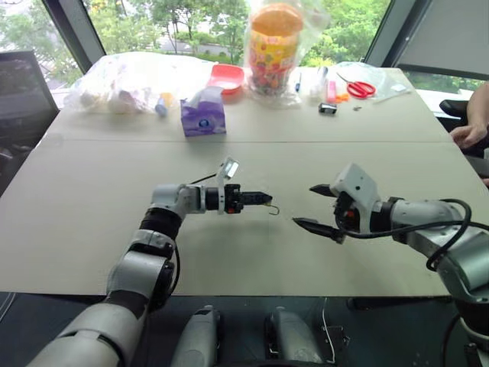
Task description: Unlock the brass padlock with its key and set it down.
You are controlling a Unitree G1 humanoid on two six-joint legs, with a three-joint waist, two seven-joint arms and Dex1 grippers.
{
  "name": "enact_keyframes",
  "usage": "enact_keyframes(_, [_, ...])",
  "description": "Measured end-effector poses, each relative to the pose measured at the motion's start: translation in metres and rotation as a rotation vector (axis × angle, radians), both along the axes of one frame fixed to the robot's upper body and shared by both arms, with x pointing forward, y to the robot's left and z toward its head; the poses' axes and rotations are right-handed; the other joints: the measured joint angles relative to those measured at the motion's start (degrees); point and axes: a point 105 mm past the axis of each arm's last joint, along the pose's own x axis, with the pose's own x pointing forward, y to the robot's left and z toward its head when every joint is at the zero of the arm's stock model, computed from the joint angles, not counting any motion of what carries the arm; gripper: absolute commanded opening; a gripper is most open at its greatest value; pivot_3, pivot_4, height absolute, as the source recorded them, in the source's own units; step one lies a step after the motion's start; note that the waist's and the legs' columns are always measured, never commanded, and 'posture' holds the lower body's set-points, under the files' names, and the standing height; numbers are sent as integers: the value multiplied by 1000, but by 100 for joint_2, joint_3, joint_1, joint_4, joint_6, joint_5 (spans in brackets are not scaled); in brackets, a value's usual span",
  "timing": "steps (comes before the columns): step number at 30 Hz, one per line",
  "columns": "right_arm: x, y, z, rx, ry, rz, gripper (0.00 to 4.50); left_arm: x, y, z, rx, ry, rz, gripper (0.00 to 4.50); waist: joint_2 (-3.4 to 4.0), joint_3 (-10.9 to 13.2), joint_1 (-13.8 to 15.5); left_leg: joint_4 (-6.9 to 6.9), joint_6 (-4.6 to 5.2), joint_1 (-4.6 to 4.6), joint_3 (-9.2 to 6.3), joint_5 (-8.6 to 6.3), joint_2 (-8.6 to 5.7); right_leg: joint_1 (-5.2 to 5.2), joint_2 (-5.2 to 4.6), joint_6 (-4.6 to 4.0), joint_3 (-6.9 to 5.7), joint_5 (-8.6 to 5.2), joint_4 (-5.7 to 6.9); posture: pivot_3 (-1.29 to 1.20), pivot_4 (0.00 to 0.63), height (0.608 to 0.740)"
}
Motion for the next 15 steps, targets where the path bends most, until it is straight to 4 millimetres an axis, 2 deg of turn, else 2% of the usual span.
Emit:
enact_keyframes(3, [1,3,-2,18,3,-13,4500,3,-1,-2,24,-5,5,2675,0,0,-9,0,0,0,0,0,-1,-1,-2,0,0,0,0,0,150,740])
enact_keyframes(6, [1,3,-3,18,4,-26,4500,1,-2,0,11,-18,-22,3728,0,0,-3,-2,-1,-1,0,0,-1,-3,-2,0,0,0,-1,0,150,740])
enact_keyframes(8, [2,2,-3,18,3,-31,4500,4,2,3,37,-67,-20,3728,0,0,-3,-2,-2,-1,0,1,-1,-2,-4,0,0,0,-1,0,150,740])
enact_keyframes(10, [1,0,-6,16,14,-41,4500,10,14,5,74,-110,11,3728,0,0,-26,-2,-2,1,0,1,-1,-2,-5,-1,1,0,-1,0,150,740])
enact_keyframes(15, [2,-16,-12,34,33,-115,4500,19,66,28,87,-234,171,3728,0,0,-27,-7,-3,0,0,1,3,-6,-9,-2,2,1,-2,0,150,740])
